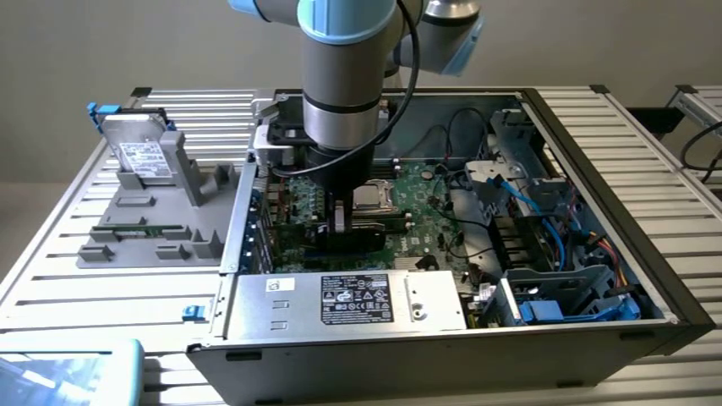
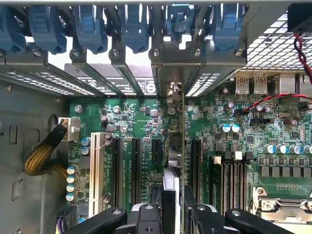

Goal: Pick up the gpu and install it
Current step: 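Insert the gpu into the slot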

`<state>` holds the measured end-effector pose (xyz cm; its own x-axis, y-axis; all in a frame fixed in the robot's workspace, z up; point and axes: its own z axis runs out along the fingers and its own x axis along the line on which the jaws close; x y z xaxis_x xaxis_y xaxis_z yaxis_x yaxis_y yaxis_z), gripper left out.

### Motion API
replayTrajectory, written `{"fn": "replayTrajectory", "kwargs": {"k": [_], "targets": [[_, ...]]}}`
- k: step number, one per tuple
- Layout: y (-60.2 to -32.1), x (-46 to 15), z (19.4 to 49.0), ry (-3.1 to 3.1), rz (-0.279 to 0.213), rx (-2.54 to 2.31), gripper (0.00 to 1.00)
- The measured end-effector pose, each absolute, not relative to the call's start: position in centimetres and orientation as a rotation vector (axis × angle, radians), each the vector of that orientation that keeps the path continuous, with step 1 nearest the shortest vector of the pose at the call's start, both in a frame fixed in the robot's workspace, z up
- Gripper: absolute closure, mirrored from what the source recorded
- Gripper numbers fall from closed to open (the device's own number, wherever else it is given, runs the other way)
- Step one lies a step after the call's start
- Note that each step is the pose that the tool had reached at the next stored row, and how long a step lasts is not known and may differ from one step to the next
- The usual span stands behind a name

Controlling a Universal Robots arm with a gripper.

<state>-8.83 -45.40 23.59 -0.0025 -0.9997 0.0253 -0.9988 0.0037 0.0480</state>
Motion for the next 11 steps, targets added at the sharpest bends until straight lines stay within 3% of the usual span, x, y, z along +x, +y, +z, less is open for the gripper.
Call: {"fn": "replayTrajectory", "kwargs": {"k": [11], "targets": [[-45.40, -8.80, 23.56, -2.188, -0.025, 2.181, 0.72]]}}
